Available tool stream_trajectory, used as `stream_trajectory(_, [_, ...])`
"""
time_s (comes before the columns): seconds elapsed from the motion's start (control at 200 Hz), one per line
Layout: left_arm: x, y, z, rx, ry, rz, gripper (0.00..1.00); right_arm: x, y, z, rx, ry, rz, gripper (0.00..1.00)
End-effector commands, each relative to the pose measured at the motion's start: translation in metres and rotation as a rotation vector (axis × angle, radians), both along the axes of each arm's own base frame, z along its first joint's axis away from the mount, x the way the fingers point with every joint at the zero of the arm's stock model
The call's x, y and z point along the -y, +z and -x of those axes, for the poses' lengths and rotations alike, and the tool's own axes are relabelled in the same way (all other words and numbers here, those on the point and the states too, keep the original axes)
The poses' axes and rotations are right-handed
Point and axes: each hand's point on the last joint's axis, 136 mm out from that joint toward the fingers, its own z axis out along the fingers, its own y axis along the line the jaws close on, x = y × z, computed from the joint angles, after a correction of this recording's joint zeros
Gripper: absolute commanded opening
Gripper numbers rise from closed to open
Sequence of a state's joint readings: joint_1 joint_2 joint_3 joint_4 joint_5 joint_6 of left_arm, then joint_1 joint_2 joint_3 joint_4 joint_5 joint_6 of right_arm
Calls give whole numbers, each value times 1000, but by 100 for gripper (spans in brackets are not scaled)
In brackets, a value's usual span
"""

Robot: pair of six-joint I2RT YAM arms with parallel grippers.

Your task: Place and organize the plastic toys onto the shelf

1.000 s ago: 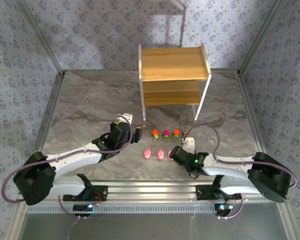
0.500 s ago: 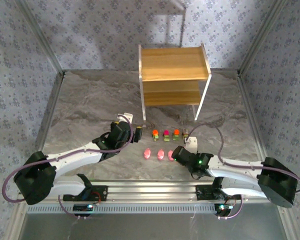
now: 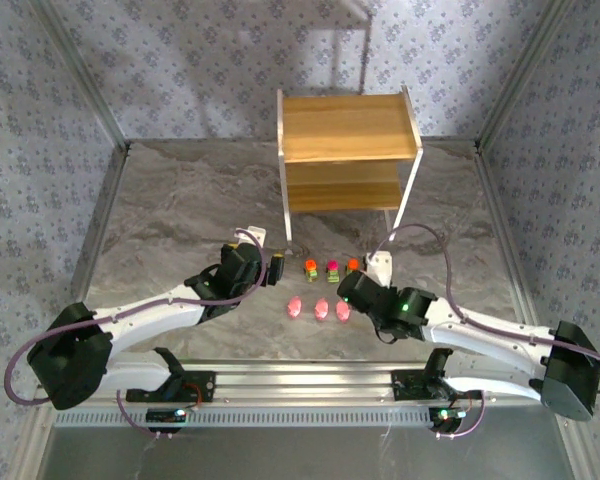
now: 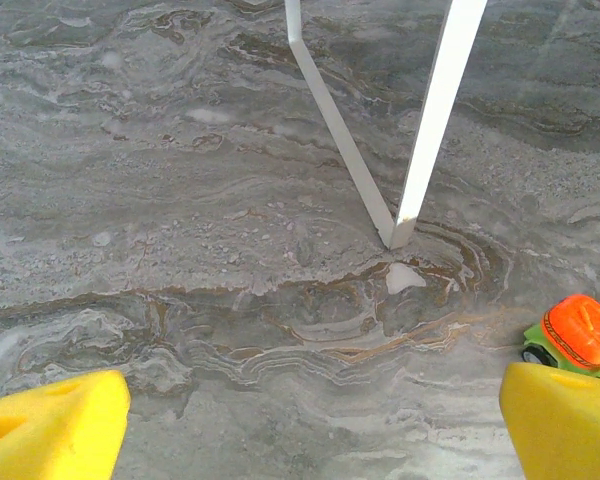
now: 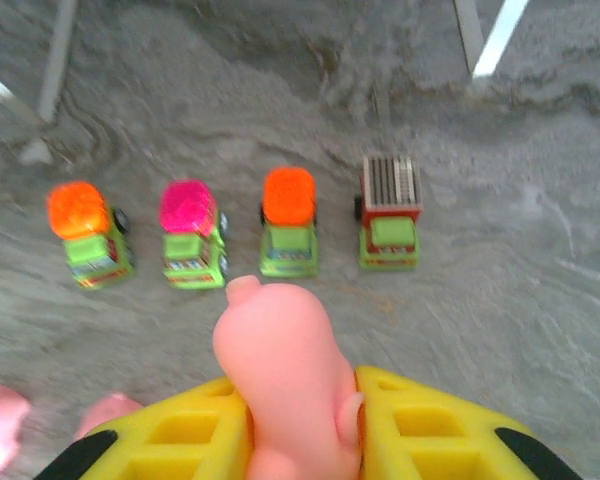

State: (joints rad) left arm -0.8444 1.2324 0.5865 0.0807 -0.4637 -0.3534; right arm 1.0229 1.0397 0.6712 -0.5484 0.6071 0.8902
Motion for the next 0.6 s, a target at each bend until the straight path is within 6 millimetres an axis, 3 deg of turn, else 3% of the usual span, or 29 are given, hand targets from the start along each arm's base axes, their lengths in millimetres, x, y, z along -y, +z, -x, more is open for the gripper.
stream_trajectory(0.0, [1, 15, -3, 28, 13, 31, 95, 4, 19, -14, 20, -19, 43, 27])
stream_trajectory(0.325, [6, 16, -3, 30, -22, 35, 95, 2, 40, -61, 31, -103, 23, 27])
stream_trajectory(0.595, [32, 20, 8, 23, -177, 108, 94, 8, 57, -89, 51, -143, 3, 27])
